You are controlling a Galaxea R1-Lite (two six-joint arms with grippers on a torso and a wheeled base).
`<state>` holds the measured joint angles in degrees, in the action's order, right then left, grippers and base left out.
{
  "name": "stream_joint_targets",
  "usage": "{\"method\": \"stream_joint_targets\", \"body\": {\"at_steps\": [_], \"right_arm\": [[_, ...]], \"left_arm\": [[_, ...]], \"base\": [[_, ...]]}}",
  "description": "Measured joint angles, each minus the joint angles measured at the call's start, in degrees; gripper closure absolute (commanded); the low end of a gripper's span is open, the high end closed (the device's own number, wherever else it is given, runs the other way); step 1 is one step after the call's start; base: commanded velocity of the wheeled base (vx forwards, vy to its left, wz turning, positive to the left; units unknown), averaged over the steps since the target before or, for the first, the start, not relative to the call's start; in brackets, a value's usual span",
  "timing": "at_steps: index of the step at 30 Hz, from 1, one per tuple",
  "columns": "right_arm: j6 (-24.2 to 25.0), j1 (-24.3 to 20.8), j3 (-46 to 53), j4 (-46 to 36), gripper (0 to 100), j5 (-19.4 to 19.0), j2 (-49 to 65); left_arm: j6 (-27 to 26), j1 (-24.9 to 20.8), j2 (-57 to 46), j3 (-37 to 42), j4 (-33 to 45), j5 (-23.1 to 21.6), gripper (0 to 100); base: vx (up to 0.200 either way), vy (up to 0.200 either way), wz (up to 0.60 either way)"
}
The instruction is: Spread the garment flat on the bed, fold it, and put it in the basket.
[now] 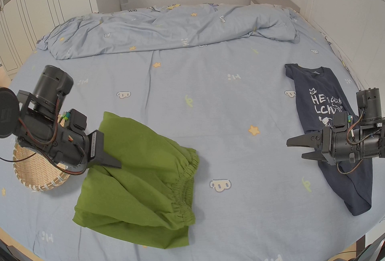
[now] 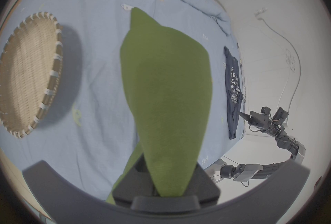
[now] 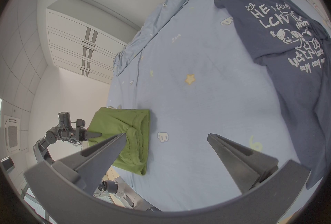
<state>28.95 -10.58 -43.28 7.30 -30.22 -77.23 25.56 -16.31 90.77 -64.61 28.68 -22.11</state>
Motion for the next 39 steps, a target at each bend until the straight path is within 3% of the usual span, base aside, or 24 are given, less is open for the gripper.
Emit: {"method": "stream_joint_targets", "body": {"at_steps": [13,16,22,28,32,39], "right_arm": [[0.06,-0.55,0.01,-0.11,0,0.01,-0.09],[0.06,-0.57,0.04,-0.13,0,0.00,-0.09],[0.06,-0.66,0.04,-0.20,0,0.00,-0.13],[0.11,-0.61,0.11,-0.17,0,0.00,-0.15],[0.11,-0.57,0.12,-0.20,0,0.01,-0.15],[0.13,-0.57,0.12,-0.13,0,0.04,-0.15]], "left_arm": [[0.07,-2.43,-3.90,1.08,0.18,0.06,100],[-0.37,-3.21,-4.74,1.18,0.18,0.11,100],[-4.55,-3.58,-6.62,-0.35,0.21,0.17,100],[-12.92,-3.50,-8.50,-3.72,0.33,0.15,100],[-16.04,-0.37,-9.52,-5.86,0.33,0.11,100],[-18.24,10.14,-10.02,-9.78,0.27,0.04,100]], "base": [[0.000,0.200,0.00],[0.000,0.000,0.00],[0.000,0.000,0.00],[0.000,0.000,0.00],[0.000,0.000,0.00],[0.000,0.000,0.00]]}}
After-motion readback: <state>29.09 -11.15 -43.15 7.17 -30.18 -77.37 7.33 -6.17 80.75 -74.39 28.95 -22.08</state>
